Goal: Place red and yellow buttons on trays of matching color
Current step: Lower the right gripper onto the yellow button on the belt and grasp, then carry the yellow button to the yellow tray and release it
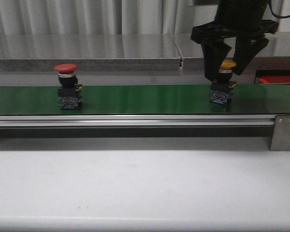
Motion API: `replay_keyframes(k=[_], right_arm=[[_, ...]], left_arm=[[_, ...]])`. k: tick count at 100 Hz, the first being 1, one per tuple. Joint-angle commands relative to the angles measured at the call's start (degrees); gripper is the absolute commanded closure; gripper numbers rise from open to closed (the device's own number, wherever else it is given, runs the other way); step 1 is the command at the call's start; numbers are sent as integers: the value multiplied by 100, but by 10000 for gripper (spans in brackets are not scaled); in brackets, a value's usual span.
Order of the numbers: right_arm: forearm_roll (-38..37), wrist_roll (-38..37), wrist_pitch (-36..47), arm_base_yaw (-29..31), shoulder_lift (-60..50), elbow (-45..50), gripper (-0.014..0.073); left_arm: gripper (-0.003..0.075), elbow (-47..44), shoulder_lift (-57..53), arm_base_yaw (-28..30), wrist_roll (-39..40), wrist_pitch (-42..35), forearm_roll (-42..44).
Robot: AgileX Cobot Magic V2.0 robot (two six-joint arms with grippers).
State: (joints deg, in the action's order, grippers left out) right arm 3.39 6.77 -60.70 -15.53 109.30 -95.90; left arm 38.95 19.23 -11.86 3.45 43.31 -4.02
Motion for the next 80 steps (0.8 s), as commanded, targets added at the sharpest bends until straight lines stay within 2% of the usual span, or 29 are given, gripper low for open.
replay_keyframes(k=[1, 13, 20, 50, 80], right_arm=[[-11, -11, 170, 75, -267, -212, 277], [-11, -11, 249, 75, -267, -212, 473], [-11, -11, 272, 75, -267, -212, 522], [2, -309, 489, 197, -832, 35, 523], [-8, -309, 333, 1093, -1436, 622, 523]], left_arm=[[741, 126, 59, -50, 6, -397, -24], [741, 126, 59, -50, 6, -397, -24], [741, 126, 59, -50, 6, -397, -24], [741, 126, 59, -50, 6, -397, -24], [741, 126, 59, -50, 6, -397, -24]])
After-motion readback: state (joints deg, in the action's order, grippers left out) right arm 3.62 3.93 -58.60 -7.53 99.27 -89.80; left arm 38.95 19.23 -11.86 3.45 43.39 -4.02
